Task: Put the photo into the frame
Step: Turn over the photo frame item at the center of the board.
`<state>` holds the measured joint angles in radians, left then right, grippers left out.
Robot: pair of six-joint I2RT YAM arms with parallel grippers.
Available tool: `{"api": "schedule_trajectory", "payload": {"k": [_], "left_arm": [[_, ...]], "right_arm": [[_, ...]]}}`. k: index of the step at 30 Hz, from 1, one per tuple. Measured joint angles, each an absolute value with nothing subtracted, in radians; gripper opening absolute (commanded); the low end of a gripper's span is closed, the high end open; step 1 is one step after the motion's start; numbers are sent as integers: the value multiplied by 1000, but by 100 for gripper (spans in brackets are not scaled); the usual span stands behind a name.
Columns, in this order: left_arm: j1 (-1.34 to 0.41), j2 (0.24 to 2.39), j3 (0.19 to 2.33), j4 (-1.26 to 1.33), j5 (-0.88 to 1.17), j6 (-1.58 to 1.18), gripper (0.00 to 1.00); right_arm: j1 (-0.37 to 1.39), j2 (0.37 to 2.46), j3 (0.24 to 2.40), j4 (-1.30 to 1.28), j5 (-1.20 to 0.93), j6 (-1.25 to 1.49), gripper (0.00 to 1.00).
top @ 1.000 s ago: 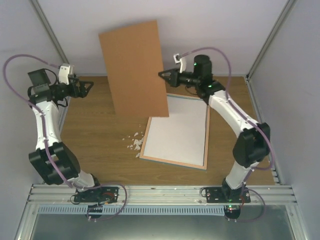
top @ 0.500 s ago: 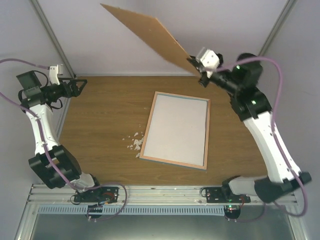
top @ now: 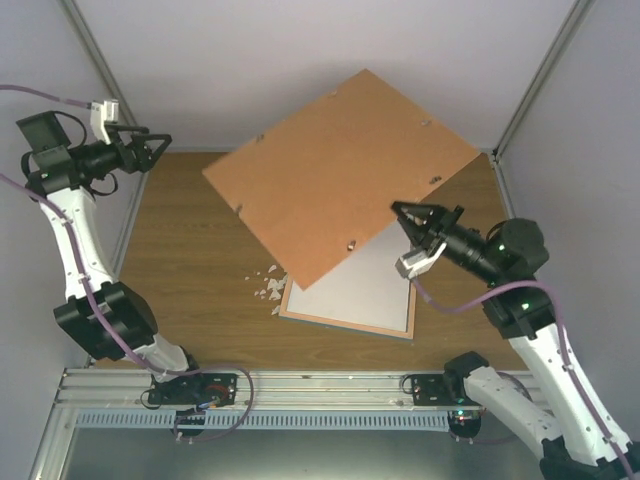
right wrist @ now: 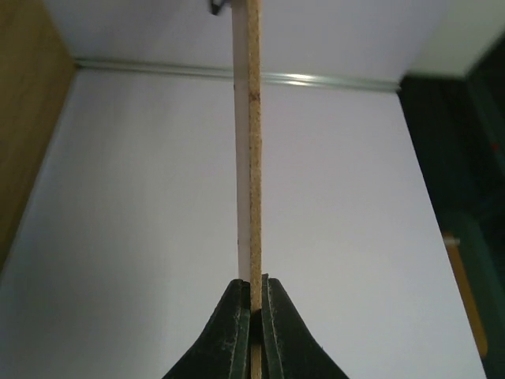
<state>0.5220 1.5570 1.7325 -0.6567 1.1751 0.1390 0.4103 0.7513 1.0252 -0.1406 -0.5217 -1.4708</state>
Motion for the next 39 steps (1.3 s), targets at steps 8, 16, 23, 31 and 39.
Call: {"api": "schedule_trajectory", "payload": {"k": [8, 16, 23, 31, 39], "left_arm": [[334, 1577, 1728, -867, 1290, 317, 99], [131, 1596, 1633, -1061, 1402, 513, 87], [30, 1656, 1619, -1271, 1462, 732, 79], [-78, 1652, 1567, -1338, 1477, 817, 57], [-83, 1652, 1566, -1352, 1510, 843, 40]], "right_arm": [[411, 648, 790, -117, -606, -1768, 1], [411, 548, 671, -51, -693, -1882, 1], [411, 482, 590, -28, -739, -1922, 1], [411, 458, 553, -30, -748, -1926, 0], [411, 419, 533, -33, -764, -1934, 0]]}}
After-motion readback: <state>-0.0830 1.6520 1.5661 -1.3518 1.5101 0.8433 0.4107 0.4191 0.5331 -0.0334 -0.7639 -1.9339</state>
